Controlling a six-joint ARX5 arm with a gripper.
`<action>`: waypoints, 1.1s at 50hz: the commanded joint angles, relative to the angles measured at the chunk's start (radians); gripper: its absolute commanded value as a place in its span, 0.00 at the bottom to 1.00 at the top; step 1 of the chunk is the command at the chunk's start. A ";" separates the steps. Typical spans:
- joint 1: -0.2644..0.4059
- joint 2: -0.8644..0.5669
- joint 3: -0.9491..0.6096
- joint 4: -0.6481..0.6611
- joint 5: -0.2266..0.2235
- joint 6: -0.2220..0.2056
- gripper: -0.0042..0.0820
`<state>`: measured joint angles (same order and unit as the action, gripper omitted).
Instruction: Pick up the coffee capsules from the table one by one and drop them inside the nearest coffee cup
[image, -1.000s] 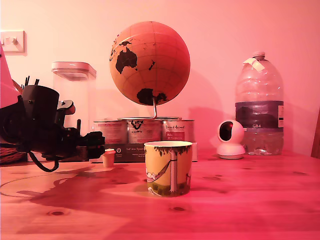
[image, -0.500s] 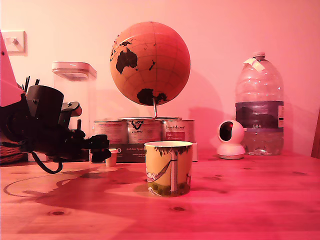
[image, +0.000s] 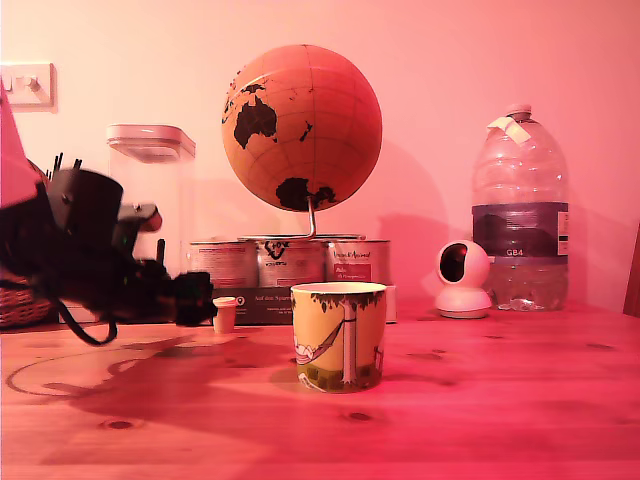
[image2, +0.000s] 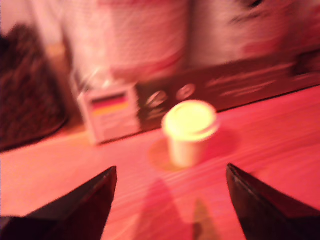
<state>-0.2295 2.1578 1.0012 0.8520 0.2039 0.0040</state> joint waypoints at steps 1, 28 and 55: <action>-0.006 -0.015 -0.023 0.016 0.019 0.009 0.77; -0.012 -0.014 -0.023 0.019 0.024 0.023 0.77; -0.022 0.011 -0.017 0.060 0.024 -0.004 0.77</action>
<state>-0.2489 2.1513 0.9955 0.8944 0.2264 0.0044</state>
